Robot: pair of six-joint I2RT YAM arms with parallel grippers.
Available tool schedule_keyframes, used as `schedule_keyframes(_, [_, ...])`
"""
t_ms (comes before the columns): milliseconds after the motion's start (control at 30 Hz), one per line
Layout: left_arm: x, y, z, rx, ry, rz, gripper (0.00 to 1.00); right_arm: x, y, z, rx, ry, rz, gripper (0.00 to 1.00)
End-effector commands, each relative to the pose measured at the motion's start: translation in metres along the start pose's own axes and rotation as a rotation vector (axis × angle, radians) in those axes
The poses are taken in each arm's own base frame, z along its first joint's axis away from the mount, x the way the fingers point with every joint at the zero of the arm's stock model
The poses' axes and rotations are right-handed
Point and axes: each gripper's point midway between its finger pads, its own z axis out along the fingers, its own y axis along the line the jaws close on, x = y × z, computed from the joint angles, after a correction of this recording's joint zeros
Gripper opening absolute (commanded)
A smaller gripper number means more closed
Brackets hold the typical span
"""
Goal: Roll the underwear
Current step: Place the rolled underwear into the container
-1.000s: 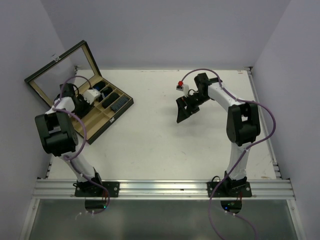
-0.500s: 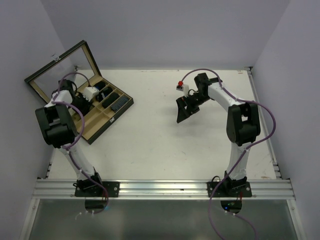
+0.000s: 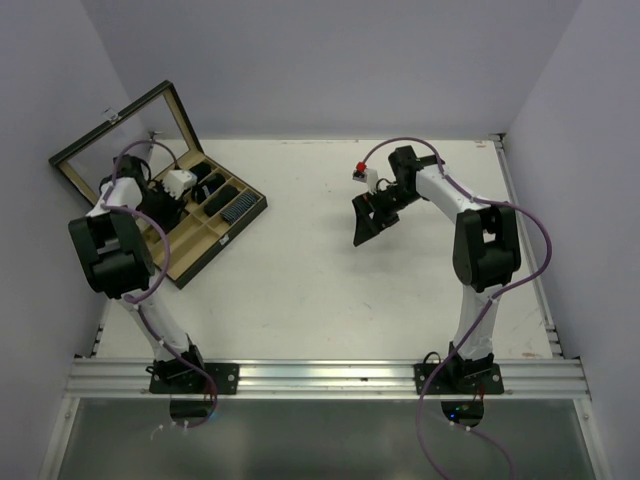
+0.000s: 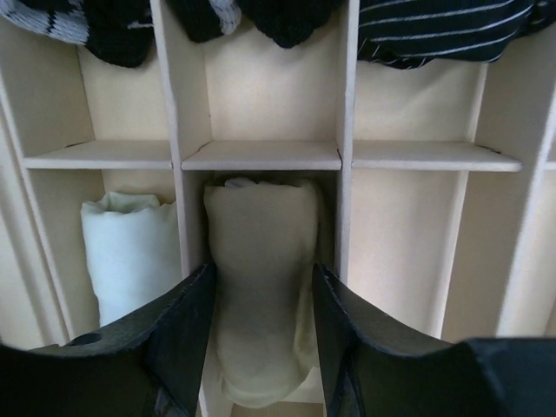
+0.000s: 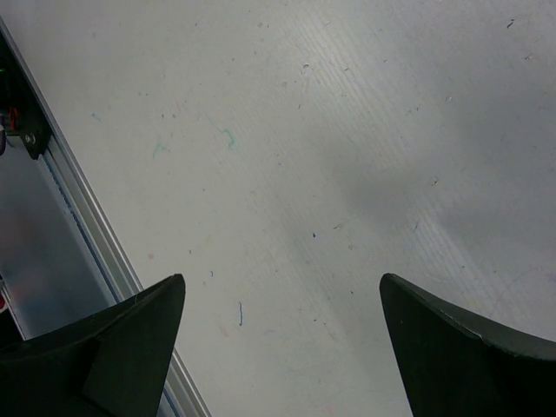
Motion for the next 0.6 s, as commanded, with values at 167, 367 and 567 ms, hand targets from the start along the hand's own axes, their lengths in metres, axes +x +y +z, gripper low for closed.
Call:
schedule_keyframes(167, [-0.036, 0.026, -0.040, -0.087, -0.085, 0.051, 0.57, -0.008, 0.006, -0.010, 0.001, -0.032, -0.024, 0.99])
schedule_keyframes(367, [-0.066, 0.036, -0.075, -0.158, -0.172, 0.083, 0.60, -0.009, 0.006, -0.013, 0.015, -0.034, -0.035, 0.99])
schedule_keyframes(567, [-0.134, 0.045, -0.148, -0.235, -0.373, 0.124, 0.94, -0.015, 0.005, -0.024, 0.064, -0.048, -0.088, 0.99])
